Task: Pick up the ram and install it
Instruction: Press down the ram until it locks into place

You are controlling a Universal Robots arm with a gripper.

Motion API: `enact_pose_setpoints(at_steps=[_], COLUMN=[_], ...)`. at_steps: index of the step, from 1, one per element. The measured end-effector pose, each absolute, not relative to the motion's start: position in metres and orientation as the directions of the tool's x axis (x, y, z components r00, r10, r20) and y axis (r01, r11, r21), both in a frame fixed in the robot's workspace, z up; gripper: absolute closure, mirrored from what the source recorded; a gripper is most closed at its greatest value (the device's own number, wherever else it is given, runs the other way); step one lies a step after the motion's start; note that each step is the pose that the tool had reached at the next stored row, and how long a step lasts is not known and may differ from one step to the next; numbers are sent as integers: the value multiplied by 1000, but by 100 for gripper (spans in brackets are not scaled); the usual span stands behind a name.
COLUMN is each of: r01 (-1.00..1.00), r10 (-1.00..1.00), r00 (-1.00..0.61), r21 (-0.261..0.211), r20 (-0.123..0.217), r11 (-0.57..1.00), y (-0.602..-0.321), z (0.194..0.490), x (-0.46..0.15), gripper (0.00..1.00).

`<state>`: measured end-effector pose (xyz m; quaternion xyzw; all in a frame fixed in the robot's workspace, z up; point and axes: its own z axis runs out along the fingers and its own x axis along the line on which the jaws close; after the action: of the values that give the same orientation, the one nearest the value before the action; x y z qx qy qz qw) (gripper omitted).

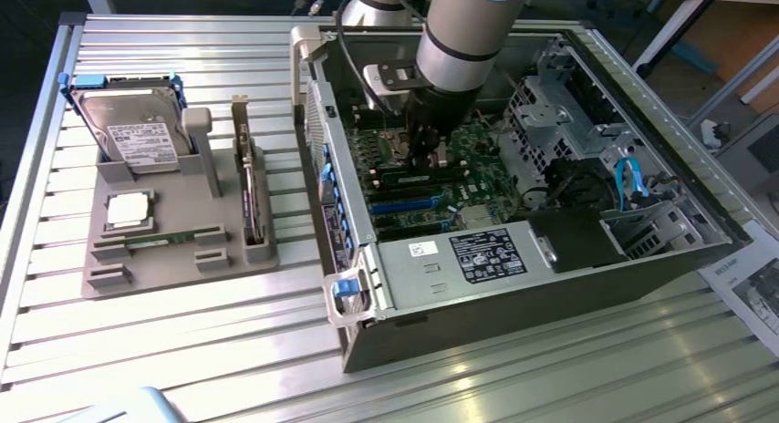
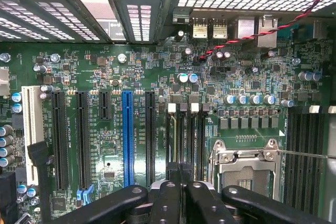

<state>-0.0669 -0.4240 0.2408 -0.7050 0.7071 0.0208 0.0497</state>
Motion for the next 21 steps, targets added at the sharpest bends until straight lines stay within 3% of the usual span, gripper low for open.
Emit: enact_pose_setpoints(at_steps=[14,21], r01=[-999,-1000], r10=[-995,-995], r00=[-1,-3], r21=[-41,-19], r20=[-100,-100], r11=[5,5], y=[-424,-424], z=[240,241], x=[-98,-93], gripper=[90,90])
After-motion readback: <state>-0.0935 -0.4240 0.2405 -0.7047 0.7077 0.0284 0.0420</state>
